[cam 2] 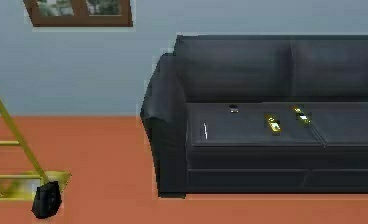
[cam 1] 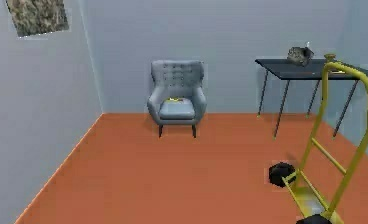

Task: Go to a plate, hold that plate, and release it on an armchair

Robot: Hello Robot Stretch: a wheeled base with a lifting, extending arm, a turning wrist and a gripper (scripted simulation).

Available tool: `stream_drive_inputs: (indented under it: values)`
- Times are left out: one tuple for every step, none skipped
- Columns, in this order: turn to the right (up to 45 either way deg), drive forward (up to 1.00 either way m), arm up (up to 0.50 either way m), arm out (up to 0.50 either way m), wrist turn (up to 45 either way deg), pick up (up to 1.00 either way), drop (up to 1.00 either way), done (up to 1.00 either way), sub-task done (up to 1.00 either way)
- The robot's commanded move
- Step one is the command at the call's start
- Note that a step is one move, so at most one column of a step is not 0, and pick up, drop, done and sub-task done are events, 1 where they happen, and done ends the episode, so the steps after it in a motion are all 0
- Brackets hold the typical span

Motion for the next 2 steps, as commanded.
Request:
stream_drive_inputs:
  values:
    - [-45.0, 0.00, 0.00, 0.00, 0.0, 0.00, 0.00, 0.00, 0.00]
    - [-45.0, 0.00, 0.00, 0.00, 0.0, 0.00, 0.00, 0.00, 0.00]
